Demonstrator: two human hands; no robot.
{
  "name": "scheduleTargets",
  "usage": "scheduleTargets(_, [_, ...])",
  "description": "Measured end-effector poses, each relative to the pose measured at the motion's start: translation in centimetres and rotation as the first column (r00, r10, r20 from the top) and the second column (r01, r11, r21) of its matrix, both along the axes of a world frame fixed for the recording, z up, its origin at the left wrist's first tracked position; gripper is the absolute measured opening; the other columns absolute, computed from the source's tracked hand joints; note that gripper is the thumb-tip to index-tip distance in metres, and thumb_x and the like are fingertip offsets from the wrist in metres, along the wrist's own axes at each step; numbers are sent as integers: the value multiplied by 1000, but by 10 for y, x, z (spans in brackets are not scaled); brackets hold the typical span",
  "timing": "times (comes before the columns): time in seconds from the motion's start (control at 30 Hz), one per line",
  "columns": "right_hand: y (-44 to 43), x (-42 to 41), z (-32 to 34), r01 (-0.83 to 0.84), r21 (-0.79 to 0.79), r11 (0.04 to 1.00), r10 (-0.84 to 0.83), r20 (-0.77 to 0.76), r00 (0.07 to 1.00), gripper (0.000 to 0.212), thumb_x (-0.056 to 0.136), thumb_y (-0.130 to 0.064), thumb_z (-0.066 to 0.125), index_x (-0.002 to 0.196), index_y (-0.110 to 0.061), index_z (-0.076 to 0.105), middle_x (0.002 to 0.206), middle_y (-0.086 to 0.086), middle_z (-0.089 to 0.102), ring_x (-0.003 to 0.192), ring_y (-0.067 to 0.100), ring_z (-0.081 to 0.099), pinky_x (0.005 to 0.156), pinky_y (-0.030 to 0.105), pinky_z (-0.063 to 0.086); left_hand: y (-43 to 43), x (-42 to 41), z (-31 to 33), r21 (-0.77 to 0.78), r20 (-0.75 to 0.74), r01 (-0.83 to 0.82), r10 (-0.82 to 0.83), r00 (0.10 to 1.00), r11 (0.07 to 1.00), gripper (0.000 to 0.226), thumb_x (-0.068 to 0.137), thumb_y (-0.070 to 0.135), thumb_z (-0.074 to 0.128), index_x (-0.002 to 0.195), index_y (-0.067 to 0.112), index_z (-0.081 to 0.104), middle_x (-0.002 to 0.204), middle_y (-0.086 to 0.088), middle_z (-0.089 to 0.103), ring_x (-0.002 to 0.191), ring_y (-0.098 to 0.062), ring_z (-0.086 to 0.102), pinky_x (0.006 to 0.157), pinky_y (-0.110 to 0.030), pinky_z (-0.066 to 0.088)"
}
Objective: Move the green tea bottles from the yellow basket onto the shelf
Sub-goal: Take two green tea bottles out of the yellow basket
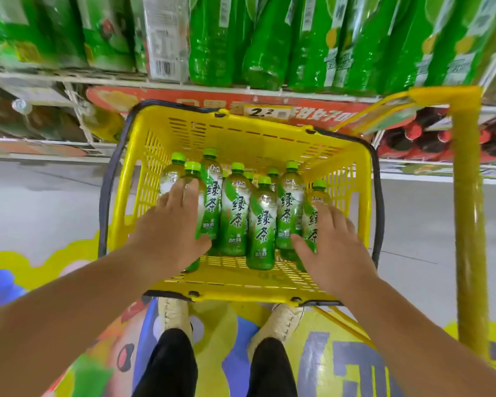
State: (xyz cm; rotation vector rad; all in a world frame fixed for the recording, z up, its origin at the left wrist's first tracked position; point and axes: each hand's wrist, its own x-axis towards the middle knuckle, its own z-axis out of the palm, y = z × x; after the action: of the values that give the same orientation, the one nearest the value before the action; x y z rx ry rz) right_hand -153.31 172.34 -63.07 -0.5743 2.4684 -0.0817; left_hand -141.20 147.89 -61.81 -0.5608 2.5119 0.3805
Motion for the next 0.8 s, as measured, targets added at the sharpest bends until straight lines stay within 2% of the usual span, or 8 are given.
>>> scheduleTargets(0.17, [3,-6,-29,126,16,992,-127,45,991,79,96,-53,49,155,-16,12,151,12,32,137,33,37,104,46,41,3,-5,-23,-36,-66,-105,102,993,994,107,85,50,69,156,14,-2,161,-10,3,141,-34,26,97,-45,47])
scheduleTargets(0.27, [-1,-9,-44,324,23,946,-324,131,937,75,95,-43,56,152,-16,15,141,16,41,121,37,52,86,42,46,5,0,-33,22,-114,-230,231,966,973,118,80,44,77,156,18,-9,162,-6,2,140,-36,32,96,-47,47])
scheduleTargets(0.4, [-7,-15,-58,401,111,909,-413,123,902,70,93,-38,63,142,-2,27,134,20,46,114,39,57,82,41,49,4,9,-50,121,-66,-432,441,895,894,124,73,39,85,155,24,-7,148,-10,19,121,-39,51,89,-48,47])
scheduleTargets(0.53, [-16,-25,-68,447,160,880,-464,89,882,72,87,-43,72,132,1,36,128,19,49,110,36,60,76,36,48,4,10,-57,130,-45,-491,499,865,862,122,72,39,87,154,26,-3,142,-14,31,119,-40,52,88,-49,48])
scheduleTargets(0.6, [-20,-27,-70,469,175,866,-487,73,871,72,85,-39,77,130,2,37,128,19,50,109,36,61,72,34,47,3,8,-58,138,-11,-517,524,852,845,117,72,37,87,154,18,4,142,-14,33,120,-38,51,85,-45,47])
scheduleTargets(0.7, [-21,-24,-71,515,142,845,-529,81,845,72,83,-22,80,133,2,34,135,20,45,117,37,55,77,33,44,-1,5,-59,140,17,-540,543,839,830,100,71,35,87,144,8,24,128,-11,38,107,-30,50,75,-37,40])
scheduleTargets(0.8, [-19,-18,-71,534,89,841,-540,72,838,76,81,-18,80,137,1,32,138,20,40,121,37,51,90,40,48,-2,6,-55,162,20,-543,547,837,824,87,71,34,87,134,10,32,114,-4,36,94,-22,43,72,-36,39])
